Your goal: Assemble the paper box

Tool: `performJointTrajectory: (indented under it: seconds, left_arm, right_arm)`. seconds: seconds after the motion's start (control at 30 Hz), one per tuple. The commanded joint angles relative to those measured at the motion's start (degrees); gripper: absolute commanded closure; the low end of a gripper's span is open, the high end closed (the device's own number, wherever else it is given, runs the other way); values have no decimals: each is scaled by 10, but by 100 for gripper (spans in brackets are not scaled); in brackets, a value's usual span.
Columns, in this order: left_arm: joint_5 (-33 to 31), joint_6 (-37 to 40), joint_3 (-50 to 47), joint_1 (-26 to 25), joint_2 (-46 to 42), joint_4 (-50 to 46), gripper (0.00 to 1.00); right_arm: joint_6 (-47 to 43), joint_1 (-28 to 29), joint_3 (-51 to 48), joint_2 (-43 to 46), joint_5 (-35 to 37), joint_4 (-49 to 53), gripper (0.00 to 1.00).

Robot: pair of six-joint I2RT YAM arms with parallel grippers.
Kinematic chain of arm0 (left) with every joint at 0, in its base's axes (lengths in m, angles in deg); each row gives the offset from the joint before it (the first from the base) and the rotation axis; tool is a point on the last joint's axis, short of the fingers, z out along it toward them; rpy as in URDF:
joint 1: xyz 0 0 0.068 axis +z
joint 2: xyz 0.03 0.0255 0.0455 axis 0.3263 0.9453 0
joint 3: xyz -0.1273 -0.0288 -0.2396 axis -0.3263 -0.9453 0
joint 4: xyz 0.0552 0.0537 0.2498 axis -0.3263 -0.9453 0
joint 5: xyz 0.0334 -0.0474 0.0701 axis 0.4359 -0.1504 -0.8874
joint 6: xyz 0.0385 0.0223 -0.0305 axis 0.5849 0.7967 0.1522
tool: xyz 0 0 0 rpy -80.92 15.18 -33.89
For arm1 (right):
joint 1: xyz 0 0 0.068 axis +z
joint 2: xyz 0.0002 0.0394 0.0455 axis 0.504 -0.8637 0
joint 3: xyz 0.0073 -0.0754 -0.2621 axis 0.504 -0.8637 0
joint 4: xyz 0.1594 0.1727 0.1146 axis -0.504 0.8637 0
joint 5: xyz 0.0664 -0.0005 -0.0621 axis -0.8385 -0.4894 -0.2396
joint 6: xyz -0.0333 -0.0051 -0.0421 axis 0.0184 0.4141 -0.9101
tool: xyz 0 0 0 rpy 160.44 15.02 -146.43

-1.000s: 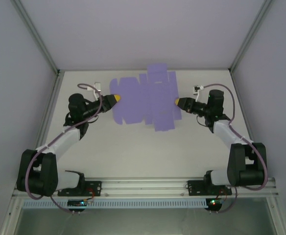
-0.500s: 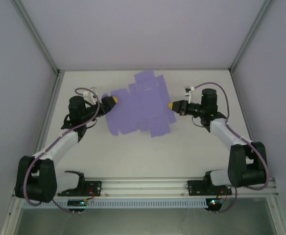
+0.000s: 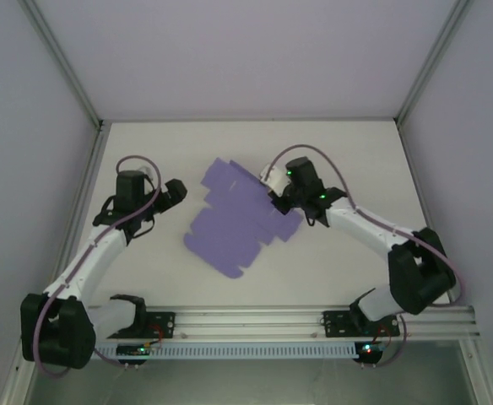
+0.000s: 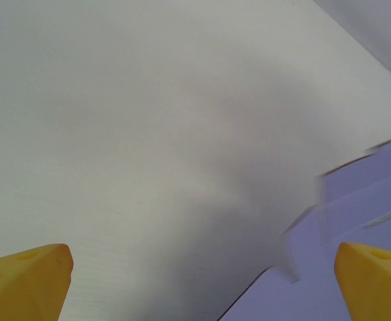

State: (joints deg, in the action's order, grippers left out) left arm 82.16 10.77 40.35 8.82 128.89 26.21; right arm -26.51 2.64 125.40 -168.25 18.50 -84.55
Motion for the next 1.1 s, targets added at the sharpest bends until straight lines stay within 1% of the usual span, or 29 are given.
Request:
performJointTrajectory:
  seconds: [0.0, 0.03, 0.07, 0.13, 0.17, 0.23, 0.33, 0.43, 0.53, 0.63, 0.77, 0.8, 0.87, 1.07]
  left_arm:
    - [147, -6, 40, 1, 24, 51, 0]
    - [183, -18, 43, -1, 31, 81, 0]
    - [206, -33, 45, -3, 37, 108, 0]
    - [237, -64, 53, -11, 61, 154, 0]
    - [248, -73, 60, -17, 75, 169, 0]
    - [260, -79, 84, -29, 107, 180, 0]
    - [258, -78, 124, -41, 156, 173, 0]
    - [268, -76, 159, -46, 207, 169, 0]
    - [291, -86, 186, -46, 253, 180, 0]
    - [296, -96, 203, -45, 284, 181, 0]
    - [309, -108, 202, -45, 308, 196, 1]
    - [308, -105, 203, -45, 314, 191, 3]
    - [298, -97, 208, -44, 323, 174, 12]
    - [257, -65, 227, -45, 342, 109, 46]
  right_arm:
    - [-184, 22, 10, -53, 158, -120, 100]
    - [-209, 29, 0, -65, 166, -162, 100]
    - [-238, 36, -14, -73, 170, -214, 100]
    - [-262, 42, -32, -82, 166, -280, 100]
    - [-263, 44, -33, -86, 161, -283, 100]
    - [-261, 50, -27, -88, 154, -256, 100]
    - [-261, 57, -44, -82, 141, -260, 100]
    - [-250, 56, -54, -67, 104, -242, 100]
    - [-249, 55, -63, -59, 92, -242, 100]
    - [-245, 53, -69, -59, 95, -263, 100]
    - [-235, 46, -67, -57, 85, -259, 100]
    - [-235, 45, -68, -55, 82, -260, 100]
    - [-236, 46, -72, -50, 78, -268, 100]
    - [-228, 44, -75, -38, 65, -263, 100]
